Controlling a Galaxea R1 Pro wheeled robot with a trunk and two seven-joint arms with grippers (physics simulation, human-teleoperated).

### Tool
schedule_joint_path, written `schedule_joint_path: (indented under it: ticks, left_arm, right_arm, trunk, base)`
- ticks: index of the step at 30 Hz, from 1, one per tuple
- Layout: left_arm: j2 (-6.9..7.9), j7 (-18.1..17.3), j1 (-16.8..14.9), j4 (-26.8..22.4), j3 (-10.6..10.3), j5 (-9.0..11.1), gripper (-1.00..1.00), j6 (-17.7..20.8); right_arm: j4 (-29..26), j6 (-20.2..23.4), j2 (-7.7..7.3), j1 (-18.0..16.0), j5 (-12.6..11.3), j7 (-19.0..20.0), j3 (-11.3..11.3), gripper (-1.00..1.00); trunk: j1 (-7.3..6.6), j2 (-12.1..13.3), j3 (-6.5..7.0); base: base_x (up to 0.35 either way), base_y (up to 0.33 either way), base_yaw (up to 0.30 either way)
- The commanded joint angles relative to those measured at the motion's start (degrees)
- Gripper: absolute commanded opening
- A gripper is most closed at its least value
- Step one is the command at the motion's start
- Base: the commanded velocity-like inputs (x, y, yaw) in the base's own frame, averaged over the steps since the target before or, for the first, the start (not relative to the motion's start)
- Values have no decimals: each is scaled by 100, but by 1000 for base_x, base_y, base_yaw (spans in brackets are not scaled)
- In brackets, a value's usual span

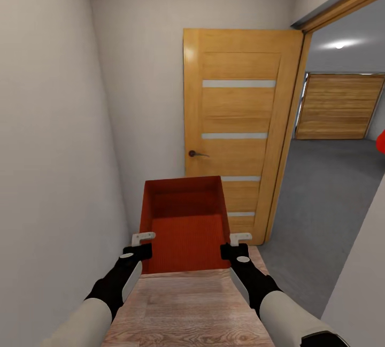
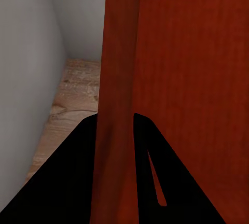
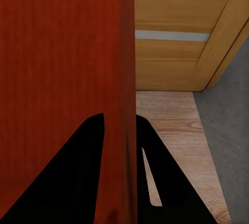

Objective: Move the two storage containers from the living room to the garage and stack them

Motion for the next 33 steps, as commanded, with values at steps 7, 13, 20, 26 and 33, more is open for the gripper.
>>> schedule_joint_path:
  ticks: [7,13,20,26,33]
  left_arm:
    - [8,56,-2,-193,71,-47,-100,3]
    - [8,56,-2,-193,71,-47,-100,3]
    - [8,56,-2,-193,71,-47,-100,3]
    - [8,56,-2,-193,71,-47,-100,3]
    - [8,56,-2,-193,71,-48,-100,3]
  right_arm:
    - [10,4,-66,1,-19,-67,-50,-100]
    - [9,1,-62,1,-19,-63,-50,-100]
    - [7,23,-34,1,-19,-67,-50,-100]
    - [7,23,-36,1,-19,-67,-50,-100]
    - [7,22,-36,1,-19,-67,-50,-100]
  trunk:
    - [2,-4,-2]
    - [2,-4,-2]
    - [2,-4,16]
    - [2,-4,33]
    - [2,-4,53]
  base:
    - [0,0,0]
    - [0,0,0]
    - [0,0,-224]
    - [0,0,-268]
    - [0,0,-269]
